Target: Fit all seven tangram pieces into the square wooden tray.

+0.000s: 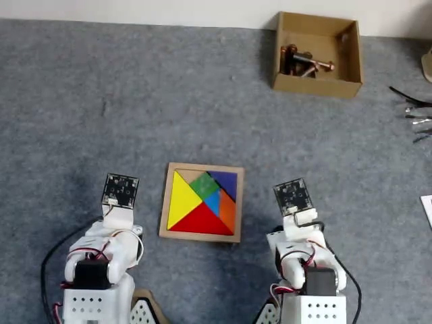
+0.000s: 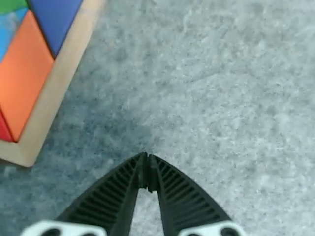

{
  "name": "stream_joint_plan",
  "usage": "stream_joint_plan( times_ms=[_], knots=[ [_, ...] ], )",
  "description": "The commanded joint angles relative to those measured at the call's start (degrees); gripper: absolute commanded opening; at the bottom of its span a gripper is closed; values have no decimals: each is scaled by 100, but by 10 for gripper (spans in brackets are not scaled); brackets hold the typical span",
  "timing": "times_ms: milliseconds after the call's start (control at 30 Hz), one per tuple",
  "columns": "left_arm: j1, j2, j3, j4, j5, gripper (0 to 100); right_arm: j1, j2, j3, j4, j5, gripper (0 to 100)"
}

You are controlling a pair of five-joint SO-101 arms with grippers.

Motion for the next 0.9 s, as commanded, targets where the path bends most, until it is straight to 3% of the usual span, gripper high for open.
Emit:
stream_joint_plan(
  times_ms=[0,567,733,867],
  knots=[
    [-48,-31,110,26,-26,5,-57,-75,690,-75,26,5],
    [-48,-31,110,26,-26,5,-48,-75,708,136,0,5],
    [-48,-31,110,26,-26,5,-48,-75,708,66,-1143,5],
    [-48,-31,110,26,-26,5,-48,-75,708,66,-1371,5]
  ],
)
